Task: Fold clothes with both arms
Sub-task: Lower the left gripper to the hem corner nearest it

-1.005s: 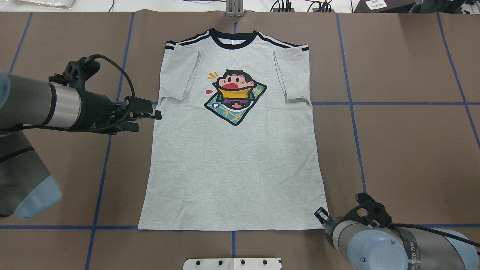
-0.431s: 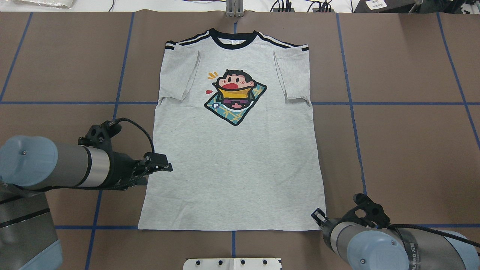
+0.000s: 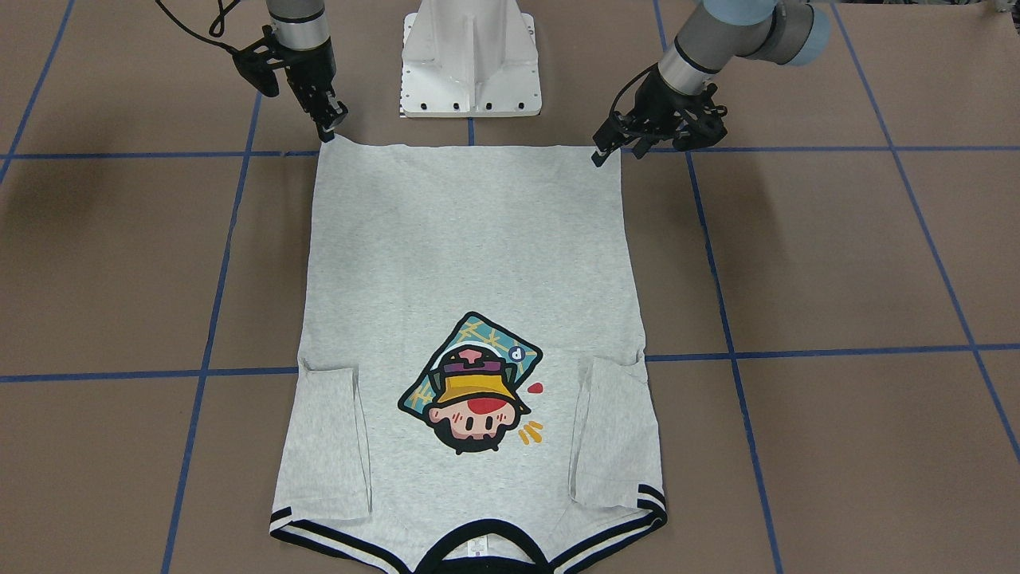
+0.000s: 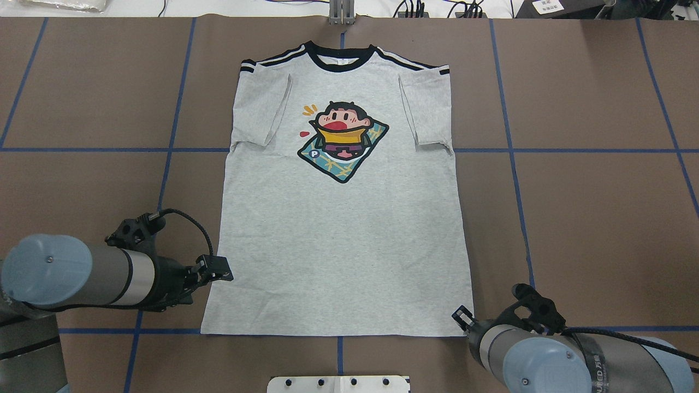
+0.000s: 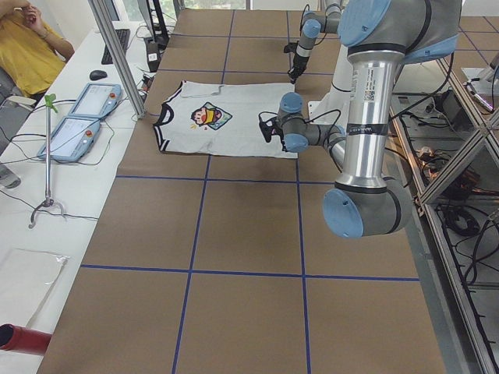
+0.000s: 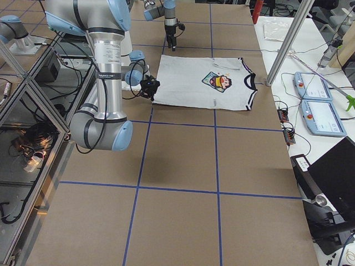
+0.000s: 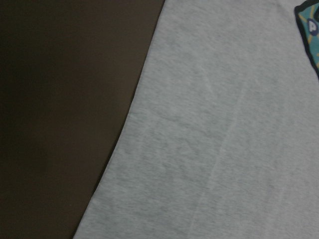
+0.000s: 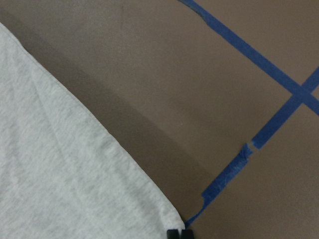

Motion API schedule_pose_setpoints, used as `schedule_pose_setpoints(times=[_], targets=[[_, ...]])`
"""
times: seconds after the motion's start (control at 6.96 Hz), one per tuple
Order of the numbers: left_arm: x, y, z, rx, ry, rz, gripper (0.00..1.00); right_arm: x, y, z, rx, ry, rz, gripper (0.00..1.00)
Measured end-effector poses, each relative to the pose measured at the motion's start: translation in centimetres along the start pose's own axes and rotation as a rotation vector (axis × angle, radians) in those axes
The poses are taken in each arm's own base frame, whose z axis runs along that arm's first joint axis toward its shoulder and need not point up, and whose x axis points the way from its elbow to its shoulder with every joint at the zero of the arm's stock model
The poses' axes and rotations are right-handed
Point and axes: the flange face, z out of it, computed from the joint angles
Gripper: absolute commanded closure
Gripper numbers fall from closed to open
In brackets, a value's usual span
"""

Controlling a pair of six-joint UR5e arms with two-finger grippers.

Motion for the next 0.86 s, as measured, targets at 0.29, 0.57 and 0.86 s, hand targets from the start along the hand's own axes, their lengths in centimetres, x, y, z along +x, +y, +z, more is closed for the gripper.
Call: schedule_pose_setpoints(times=[0.29, 0.57, 0.86], targets=[[0.8, 1.8, 1.6, 0.045, -0.088, -0.025, 0.15, -0.3, 0.7, -0.2, -0.014, -0.009, -0.007, 1.0], [0.9, 2.1, 2.4, 0.067, -0.136, -0.033, 0.2, -0.6, 0.8, -0.5, -0.019, -0.015, -0.006, 1.0], [0.5, 2.7, 2.9, 0.063, -0.155, -0.028, 0.25, -0.7, 0.5, -0.5, -0.013, -0.017, -0.009, 1.0]])
